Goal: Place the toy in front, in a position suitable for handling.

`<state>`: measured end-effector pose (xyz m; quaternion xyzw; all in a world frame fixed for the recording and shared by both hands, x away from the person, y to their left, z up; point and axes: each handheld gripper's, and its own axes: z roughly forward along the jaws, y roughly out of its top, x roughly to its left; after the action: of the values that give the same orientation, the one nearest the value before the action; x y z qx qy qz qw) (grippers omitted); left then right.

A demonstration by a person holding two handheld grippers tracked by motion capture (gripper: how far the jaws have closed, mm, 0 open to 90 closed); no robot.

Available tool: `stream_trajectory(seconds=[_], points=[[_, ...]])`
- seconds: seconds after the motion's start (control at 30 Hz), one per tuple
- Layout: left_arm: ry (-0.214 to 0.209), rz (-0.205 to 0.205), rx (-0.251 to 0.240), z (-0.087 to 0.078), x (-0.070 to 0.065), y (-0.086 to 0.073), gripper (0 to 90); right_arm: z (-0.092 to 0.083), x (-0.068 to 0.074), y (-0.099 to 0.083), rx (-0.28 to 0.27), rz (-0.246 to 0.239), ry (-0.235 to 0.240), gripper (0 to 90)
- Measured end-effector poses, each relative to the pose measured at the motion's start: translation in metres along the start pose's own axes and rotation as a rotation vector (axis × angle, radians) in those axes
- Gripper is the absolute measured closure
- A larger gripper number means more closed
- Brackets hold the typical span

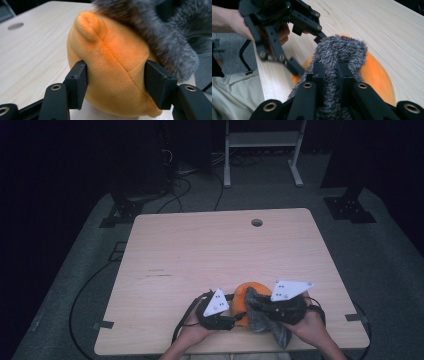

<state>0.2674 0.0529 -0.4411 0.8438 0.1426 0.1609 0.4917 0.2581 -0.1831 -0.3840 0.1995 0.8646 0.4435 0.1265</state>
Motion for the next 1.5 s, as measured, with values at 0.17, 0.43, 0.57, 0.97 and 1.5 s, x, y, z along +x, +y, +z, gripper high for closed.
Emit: stream_trajectory(seconds=[0.17, 0.43, 0.57, 0.97, 1.5], points=[[-0.072, -0.178, -0.033, 0.0, 0.011, -0.002, 25.0, 0.008, -0.003, -0.004, 0.048, 0.001, -0.01, 79.2], [-0.003, -0.044, -0.019, 0.0, -0.002, 0.003, 40.3, 0.003, 0.0, 0.004, -0.019, 0.017, 0.015, 78.5], [-0.026, -0.076, -0.026, -0.001, 0.003, 0.0, 38.6, 0.002, -0.007, -0.002, 0.031, 0.005, 0.006, 79.1], [-0.072, -0.113, -0.023, -0.003, 0.006, 0.001, 32.6, -0.005, -0.017, -0.006, 0.026, 0.066, 0.012, 79.1], [-0.063, -0.106, -0.032, -0.004, 0.008, 0.0, 43.5, -0.012, -0.03, -0.014, 0.053, 0.107, 0.004, 79.4]])
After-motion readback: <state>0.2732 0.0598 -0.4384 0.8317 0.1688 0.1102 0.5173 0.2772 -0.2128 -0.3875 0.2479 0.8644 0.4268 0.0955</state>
